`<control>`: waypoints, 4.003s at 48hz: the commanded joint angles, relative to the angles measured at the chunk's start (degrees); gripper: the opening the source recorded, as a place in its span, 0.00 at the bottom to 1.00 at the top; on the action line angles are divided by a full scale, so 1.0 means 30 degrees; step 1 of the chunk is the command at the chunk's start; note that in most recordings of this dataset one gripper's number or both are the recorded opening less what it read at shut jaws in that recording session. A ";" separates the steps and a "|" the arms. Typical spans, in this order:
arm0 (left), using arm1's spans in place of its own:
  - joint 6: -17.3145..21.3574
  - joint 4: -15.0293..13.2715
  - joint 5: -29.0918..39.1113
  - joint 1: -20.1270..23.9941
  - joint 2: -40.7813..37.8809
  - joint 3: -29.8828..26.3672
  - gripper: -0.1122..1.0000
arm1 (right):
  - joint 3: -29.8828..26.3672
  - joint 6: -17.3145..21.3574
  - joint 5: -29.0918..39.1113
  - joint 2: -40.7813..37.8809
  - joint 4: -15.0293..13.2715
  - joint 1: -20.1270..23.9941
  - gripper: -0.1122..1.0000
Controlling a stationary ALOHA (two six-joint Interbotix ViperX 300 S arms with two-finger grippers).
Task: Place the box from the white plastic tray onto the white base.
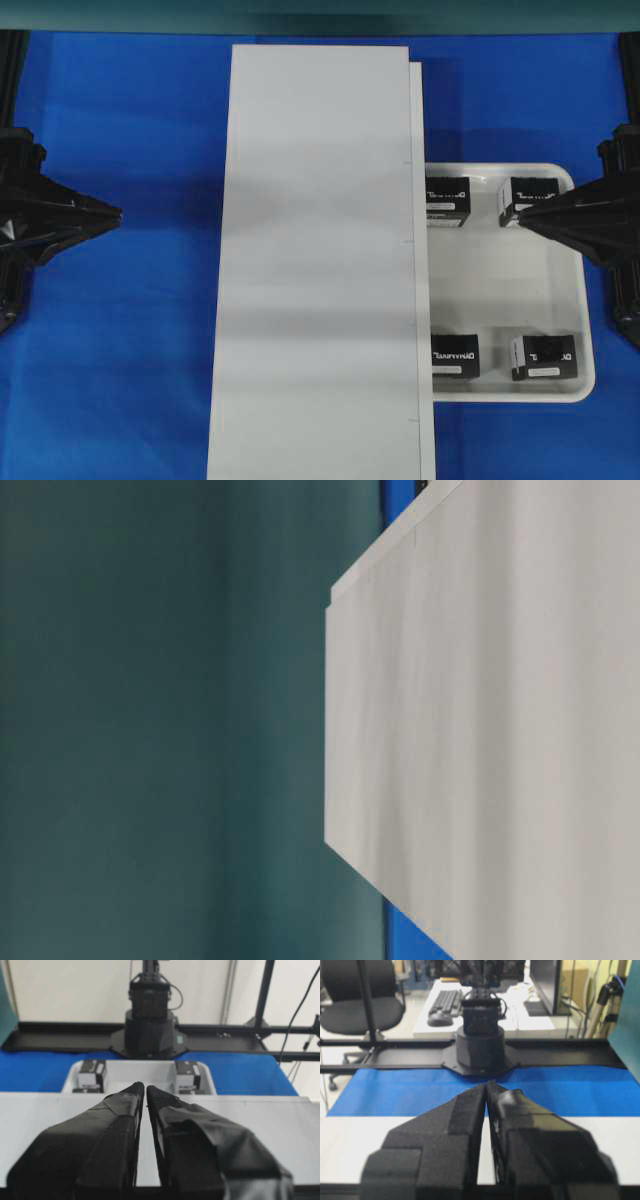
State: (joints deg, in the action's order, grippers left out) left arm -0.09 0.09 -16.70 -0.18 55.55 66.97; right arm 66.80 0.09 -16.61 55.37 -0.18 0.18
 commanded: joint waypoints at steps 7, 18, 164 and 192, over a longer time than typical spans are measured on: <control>-0.0088 0.0293 0.1055 -0.0352 0.0176 -0.1494 0.10 | -0.1436 0.0527 0.1260 0.0322 0.0498 -0.0322 0.10; -0.0205 0.0293 0.3428 -0.0439 0.0322 -0.2285 0.03 | -0.4336 0.0703 0.8232 0.1113 0.0645 -0.1494 0.08; -0.0205 0.0293 0.5039 -0.0469 0.0352 -0.3018 0.03 | -1.1045 -1.0430 2.2383 -1.6523 0.3779 -0.8643 1.00; -0.0234 0.0293 0.5010 -0.0527 0.0352 -0.3018 0.03 | -1.1016 -1.1104 2.1299 -1.7900 0.4277 -0.8818 1.00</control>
State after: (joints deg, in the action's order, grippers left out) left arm -0.70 0.88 -1.32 -1.67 56.87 59.68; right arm 33.93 -33.05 48.16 2.37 12.39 -26.37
